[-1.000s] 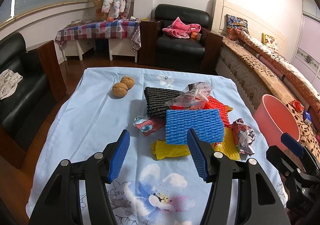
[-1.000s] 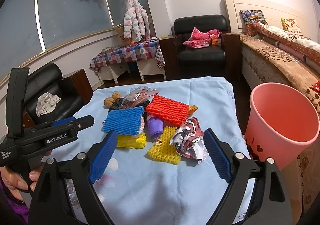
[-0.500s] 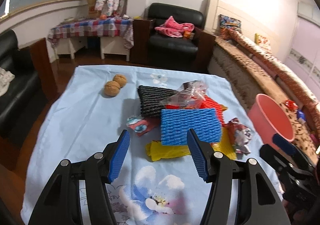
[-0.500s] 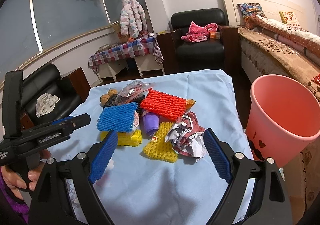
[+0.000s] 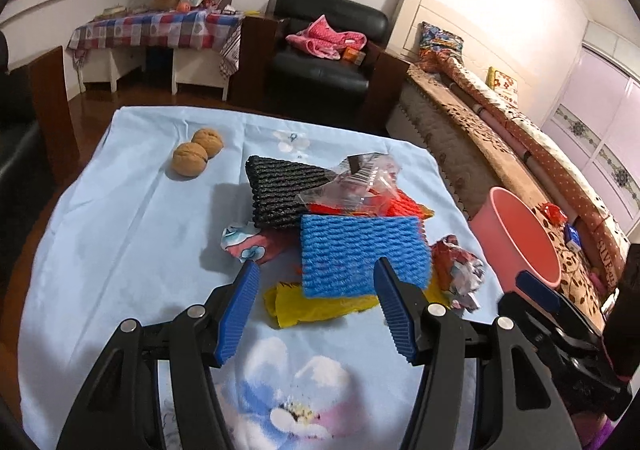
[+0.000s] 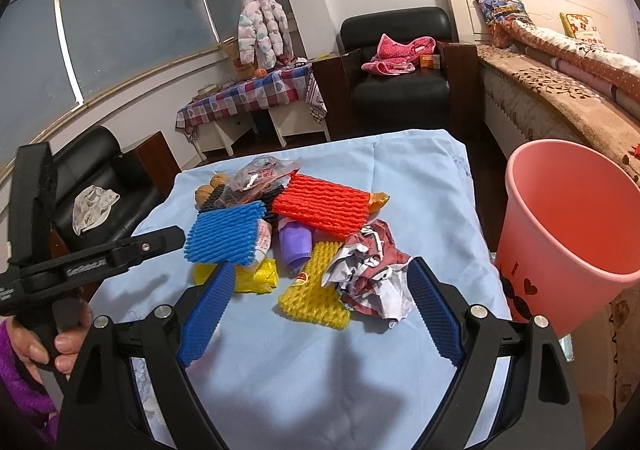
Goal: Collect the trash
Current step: 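Grasp the blue foam net with the left tool while the right tool grasps the crumpled foil wrapper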
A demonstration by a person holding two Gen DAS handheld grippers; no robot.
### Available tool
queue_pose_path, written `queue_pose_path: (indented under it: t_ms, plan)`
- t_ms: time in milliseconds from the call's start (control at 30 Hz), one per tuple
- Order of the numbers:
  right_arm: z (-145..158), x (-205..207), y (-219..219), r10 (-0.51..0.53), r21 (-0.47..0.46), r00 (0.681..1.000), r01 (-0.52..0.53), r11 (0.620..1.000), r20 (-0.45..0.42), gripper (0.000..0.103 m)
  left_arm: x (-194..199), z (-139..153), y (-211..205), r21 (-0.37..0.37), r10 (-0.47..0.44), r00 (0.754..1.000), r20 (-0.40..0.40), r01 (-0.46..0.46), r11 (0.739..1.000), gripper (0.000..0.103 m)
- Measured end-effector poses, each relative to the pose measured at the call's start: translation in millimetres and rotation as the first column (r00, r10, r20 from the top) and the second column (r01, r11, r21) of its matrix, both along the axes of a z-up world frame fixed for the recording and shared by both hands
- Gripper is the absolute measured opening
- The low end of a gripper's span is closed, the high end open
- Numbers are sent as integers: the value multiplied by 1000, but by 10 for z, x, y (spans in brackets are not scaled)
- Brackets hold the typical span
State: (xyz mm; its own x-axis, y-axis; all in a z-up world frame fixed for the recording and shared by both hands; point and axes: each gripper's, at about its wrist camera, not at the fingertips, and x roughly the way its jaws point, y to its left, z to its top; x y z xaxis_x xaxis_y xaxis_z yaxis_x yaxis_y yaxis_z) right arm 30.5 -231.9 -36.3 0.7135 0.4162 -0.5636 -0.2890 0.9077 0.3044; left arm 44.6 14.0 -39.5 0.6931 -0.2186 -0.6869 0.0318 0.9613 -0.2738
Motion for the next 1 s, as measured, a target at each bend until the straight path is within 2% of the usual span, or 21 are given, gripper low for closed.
queue_pose_path:
  t_ms: [133,167,200,233,267,300,333,367,600,833,933,1000]
  plan:
    - [-21,43,-36,-9,-3,1000,9,1000,-12,87,171,-56,-46,19,-17,1000,-4,17,1000,59]
    - [-26,56,-46,-10,-4,1000,10,1000,-17,84,202,-70,-51,18,-22,1000,-8,22,1000,58]
    - [-31,76,-60,-12,-4,1000,12,1000,-26,82,241,-91,-59,4,-35,999,-12,35,999,52]
    - [-34,91,-80,-17,-2,999,17,1000,-33,82,254,-108,-62,-6,-46,999,-16,46,999,37]
    - [-34,99,-94,-19,1,999,19,1000,-37,82,262,-125,-67,-18,-61,998,-24,61,998,32]
    - [-36,115,-112,-23,5,999,23,1000,-43,82,274,-144,-74,-33,-79,996,-34,78,996,22]
    - [-39,127,-118,-25,5,999,26,1000,-46,82,276,-154,-80,-44,-91,995,-39,89,995,7]
    - [-39,137,-119,-28,5,998,28,1000,-51,82,275,-161,-85,-44,-98,994,-42,96,994,2]
    - [-76,251,-87,-13,36,995,17,999,-100,69,145,-45,-25,-71,-152,988,-10,151,986,1]
    - [-193,404,-23,1,12,985,1,1000,-170,54,14,35,72,-97,-164,987,-1,163,982,1]
    - [-247,450,-47,-3,12,979,5,1000,-204,45,-11,92,73,-94,-175,985,11,175,980,1]
    - [-281,465,-73,2,21,975,3,1000,-223,31,-22,150,56,-89,-186,982,23,187,978,1]
